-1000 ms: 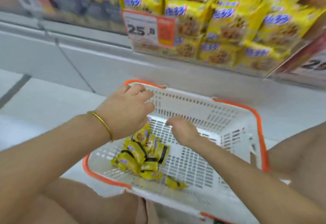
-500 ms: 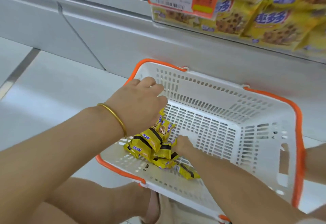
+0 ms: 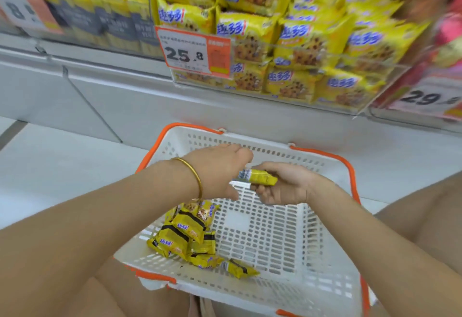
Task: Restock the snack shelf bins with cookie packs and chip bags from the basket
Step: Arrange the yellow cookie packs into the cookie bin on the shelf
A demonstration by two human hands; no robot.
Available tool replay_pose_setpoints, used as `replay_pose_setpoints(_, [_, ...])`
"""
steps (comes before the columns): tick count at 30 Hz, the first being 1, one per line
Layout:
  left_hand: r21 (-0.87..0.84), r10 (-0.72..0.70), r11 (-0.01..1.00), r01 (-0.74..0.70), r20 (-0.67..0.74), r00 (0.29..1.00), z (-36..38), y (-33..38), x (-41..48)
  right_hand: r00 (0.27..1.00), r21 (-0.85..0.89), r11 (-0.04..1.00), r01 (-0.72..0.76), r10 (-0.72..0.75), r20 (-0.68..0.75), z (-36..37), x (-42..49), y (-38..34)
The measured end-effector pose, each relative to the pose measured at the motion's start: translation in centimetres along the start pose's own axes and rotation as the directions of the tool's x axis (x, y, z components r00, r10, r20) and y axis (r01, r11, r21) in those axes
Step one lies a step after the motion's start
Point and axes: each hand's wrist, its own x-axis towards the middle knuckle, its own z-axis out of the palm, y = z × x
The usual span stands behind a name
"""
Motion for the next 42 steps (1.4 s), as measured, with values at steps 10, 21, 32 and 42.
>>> replay_pose_setpoints(10, [-0.617,-0.154,0.785,-0.053,-0.277,0.948,-8.3,2.5,0.9,0.393,-0.742,0.33,0.583,-0.914,-0.097,1.8,-14.0,-3.8])
replay_pose_setpoints(21, [-0.825,-0.172,0.438,-0.358,-0.467,0.867,-12.3,4.4,1.7,0.393,-0.811,0.211,0.546,-0.919,0.026,3.8,-19.2,-7.5])
replay_pose_setpoints(32, [-0.775,-0.242,0.458,-0.436,-0.581,0.777,-12.7,4.6,2.5,0.35,-0.32,0.381,0.868,-0.924,-0.153,3.9,-18.1,-7.2])
replay_pose_setpoints(42, [-0.415,-0.137,0.777,-0.473,-0.846,0.516,-15.0,4.4,2.3,0.029,-0.933,-0.252,0.258,-0.963,0.268,4.5,-21.4,-10.6])
